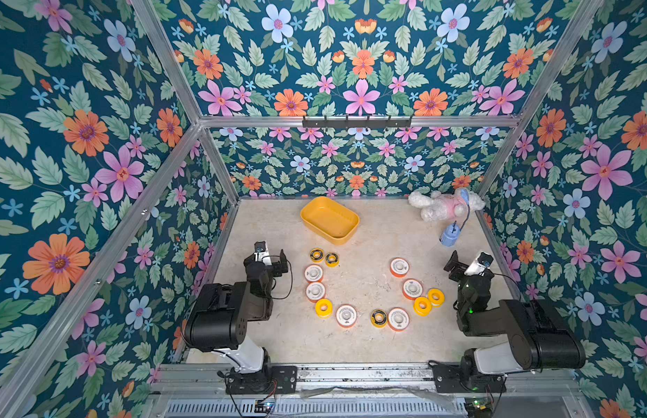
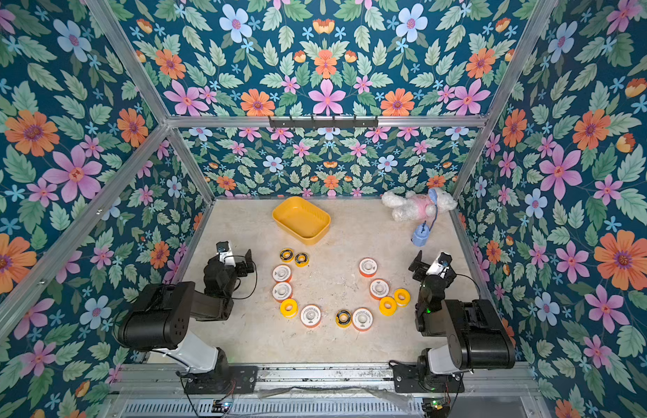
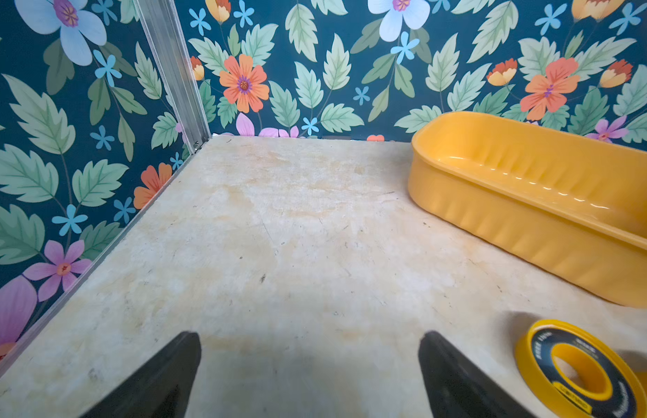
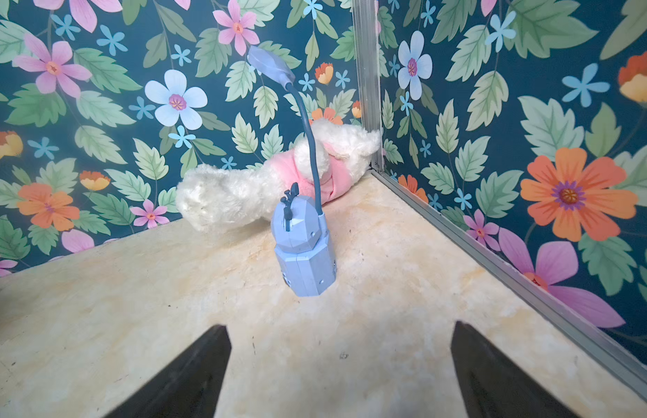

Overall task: Put the sealing tape into the storage box
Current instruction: Move the storage box to the center of the board.

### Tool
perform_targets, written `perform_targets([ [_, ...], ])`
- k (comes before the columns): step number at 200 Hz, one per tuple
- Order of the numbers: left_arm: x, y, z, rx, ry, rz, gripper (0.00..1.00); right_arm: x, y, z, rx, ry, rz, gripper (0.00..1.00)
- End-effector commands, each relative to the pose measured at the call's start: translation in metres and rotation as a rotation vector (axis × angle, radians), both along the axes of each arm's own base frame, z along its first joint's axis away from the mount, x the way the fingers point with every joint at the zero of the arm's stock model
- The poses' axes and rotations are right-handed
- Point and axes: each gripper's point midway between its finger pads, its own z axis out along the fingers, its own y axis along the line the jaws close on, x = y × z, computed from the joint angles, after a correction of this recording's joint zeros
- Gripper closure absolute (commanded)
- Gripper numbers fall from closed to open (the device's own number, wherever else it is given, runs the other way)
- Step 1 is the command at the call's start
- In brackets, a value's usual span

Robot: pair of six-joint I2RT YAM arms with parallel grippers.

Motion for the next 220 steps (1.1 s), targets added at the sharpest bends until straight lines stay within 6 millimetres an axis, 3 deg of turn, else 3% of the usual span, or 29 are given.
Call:
perform_targets([
  [1,0.001,0.001,0.006,0.004,-0.022,0.002,0.0,0.0,-0.001,0.009,0.003,-0.041,-0.01,0.01],
  [161,0.001,0.0,0.006,0.002,-0.024,0.0,0.0,0.0,-0.002,0.009,0.002,-0.042,-0.011,0.01],
  [220,-0.011,0.038,0.038,-0.038,-0.037,0.233,0.0,-0.011,-0.007,0.041,0.01,-0.062,-0.072,0.01],
])
